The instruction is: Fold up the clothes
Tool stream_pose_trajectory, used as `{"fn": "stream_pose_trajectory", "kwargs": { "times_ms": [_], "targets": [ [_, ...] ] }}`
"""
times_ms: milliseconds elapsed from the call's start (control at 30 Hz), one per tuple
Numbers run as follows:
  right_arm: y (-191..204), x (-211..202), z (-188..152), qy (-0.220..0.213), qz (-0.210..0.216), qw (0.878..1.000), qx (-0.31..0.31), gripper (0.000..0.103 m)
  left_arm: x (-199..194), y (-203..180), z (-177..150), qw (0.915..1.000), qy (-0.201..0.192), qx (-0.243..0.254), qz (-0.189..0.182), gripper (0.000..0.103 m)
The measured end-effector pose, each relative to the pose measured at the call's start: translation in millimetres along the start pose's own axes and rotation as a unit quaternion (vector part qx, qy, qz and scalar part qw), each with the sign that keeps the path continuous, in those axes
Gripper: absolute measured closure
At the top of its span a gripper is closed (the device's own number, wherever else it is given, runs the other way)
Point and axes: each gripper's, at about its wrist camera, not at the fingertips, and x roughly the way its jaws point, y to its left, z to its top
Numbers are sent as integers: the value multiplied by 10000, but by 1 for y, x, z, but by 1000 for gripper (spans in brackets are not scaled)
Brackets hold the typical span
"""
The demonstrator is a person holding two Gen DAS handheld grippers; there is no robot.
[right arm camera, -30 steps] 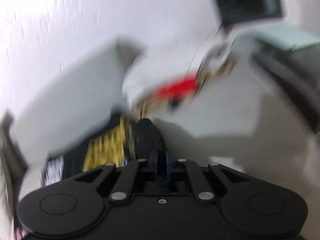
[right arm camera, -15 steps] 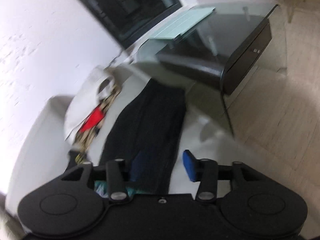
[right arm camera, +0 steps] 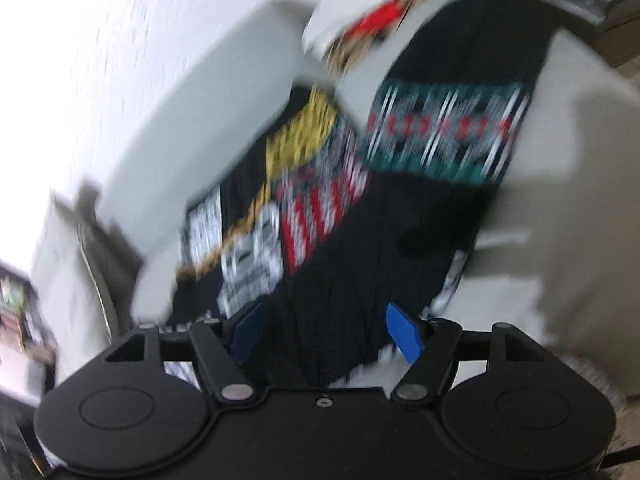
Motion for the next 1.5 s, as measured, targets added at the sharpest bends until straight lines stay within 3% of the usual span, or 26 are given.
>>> {"fn": "stream_pose_trajectory", "kwargs": {
  "times_ms": [200,400,567,633,700,733,767,800,833,933,1067,1200,1300,1367,1500],
  "targets": [
    [4,37,-32,590,99,9969,516,35,27,0,-2,9967,456,-572,-353,34],
    [-20,57,-33,619,-199,9888,1341,35,51,-7,-4,9932,573,-859,-544,35],
    [-41,78,-32,185,-245,9856,1663,52,64,3,0,9882,340,-1357,-622,38],
    [-49,83,-34,-99,-150,9822,1870,52,69,7,2,9853,197,-1568,-648,39],
    [-50,89,-35,-326,-75,9811,1905,52,75,8,5,9836,-14,-1708,-589,44],
    [-49,93,-35,-422,-72,9818,1849,53,77,8,8,9841,-82,-1701,-497,53],
    [-47,94,-35,-473,-149,9831,1761,62,79,6,10,9853,-141,-1656,-390,76],
    [-45,95,-34,-521,-229,9843,1671,74,78,4,13,9878,-183,-1523,-249,90],
    [-43,97,-34,-569,-310,9853,1582,85,77,1,16,9895,-235,-1418,-133,91],
    [-23,87,-33,-662,-496,9936,765,88,56,-10,15,9926,-631,-1021,155,92],
    [-3,59,-33,-763,-438,9956,329,89,26,-28,12,9931,-958,-283,607,92],
    [-10,47,-35,-521,-577,9961,417,89,35,-17,5,9963,-470,-264,665,90],
    [-19,68,-37,1,-825,9959,364,78,34,-17,2,9963,-348,-110,774,83],
    [-21,59,-36,77,-770,9963,369,67,33,-17,0,9961,-267,-8,847,74],
    [-7,28,-30,141,-608,9980,138,58,10,-21,-2,9955,-267,312,851,73]
  ]
}}
